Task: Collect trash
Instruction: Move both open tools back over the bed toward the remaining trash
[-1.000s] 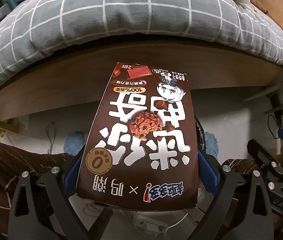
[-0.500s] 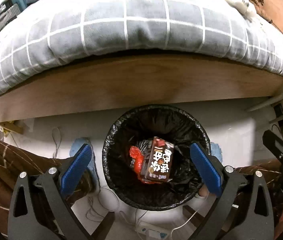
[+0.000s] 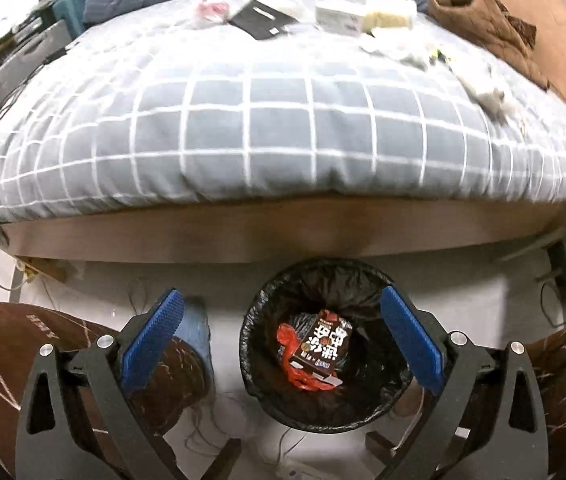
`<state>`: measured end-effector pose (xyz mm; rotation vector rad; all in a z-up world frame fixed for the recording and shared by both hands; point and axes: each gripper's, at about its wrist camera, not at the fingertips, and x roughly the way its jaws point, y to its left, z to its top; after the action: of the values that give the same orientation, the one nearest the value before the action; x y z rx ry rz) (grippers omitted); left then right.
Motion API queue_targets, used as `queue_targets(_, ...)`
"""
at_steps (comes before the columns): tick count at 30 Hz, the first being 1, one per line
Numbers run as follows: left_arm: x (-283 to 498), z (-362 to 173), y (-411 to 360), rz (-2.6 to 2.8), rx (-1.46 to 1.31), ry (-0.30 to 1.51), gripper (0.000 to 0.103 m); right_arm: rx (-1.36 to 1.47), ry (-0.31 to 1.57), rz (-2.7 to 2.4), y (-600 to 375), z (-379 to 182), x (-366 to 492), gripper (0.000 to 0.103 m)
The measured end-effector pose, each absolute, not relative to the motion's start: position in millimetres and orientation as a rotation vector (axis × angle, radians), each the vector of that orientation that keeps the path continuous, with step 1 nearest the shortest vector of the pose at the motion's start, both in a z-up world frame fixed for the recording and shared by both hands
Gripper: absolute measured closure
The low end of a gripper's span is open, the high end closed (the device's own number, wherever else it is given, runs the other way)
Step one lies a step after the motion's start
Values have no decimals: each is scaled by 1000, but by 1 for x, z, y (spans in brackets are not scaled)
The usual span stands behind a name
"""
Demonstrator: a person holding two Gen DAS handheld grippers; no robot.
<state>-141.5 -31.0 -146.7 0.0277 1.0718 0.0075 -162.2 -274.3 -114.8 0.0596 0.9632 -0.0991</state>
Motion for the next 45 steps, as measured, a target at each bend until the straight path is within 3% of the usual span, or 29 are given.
queue_targets(25,-46,-69,-4,52,6,961,6,25,893,-115,-281,-65,-83,8)
queue_targets(45,82,-71,-9,93,-27,957,6,87,906,-108,-306,-75,6,8)
